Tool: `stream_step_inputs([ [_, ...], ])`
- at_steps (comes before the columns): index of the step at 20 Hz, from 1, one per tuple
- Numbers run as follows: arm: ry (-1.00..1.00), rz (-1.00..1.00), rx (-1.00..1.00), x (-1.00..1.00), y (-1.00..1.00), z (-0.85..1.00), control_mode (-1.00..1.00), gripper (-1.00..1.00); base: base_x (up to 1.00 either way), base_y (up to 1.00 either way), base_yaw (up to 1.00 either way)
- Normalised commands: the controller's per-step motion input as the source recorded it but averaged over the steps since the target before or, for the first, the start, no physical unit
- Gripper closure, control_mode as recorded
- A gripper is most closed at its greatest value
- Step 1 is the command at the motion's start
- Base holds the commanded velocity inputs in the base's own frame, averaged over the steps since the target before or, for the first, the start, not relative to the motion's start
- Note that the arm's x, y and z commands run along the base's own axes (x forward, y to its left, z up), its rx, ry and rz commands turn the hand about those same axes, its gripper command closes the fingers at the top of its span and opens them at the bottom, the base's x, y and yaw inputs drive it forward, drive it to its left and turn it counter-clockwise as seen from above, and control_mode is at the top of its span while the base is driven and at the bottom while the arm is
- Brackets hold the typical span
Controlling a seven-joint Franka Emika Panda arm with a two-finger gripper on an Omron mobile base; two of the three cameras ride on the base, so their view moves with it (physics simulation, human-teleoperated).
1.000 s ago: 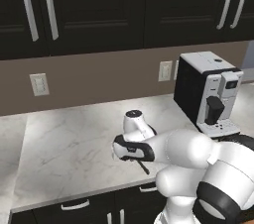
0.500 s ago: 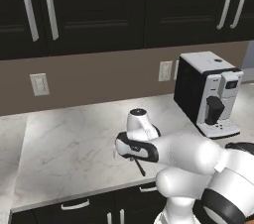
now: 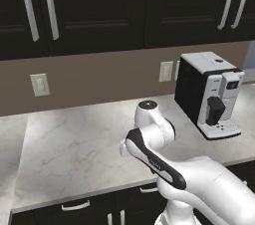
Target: Take the fork and place it on the left side of the plate. Then take the spoon and place it on the right side of the plate. Make sure they're directly next to the plate.
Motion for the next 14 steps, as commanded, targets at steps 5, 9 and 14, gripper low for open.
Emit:
stream_step_inputs([
  [5, -0.16, 0.00, 0.00, -0.47, -0.41, 0.65, -1.00, 1.00, 0.00, 0.00, 0.00],
  [9, -0.17, 0.00, 0.00, -0.09, -0.30, 0.80, -1.00, 1.00, 0.00, 0.00, 0.00],
  [14, -0.15, 0.00, 0.00, -0.04, -0.17, 0.82, -1.00, 1.00, 0.00, 0.00, 0.00],
])
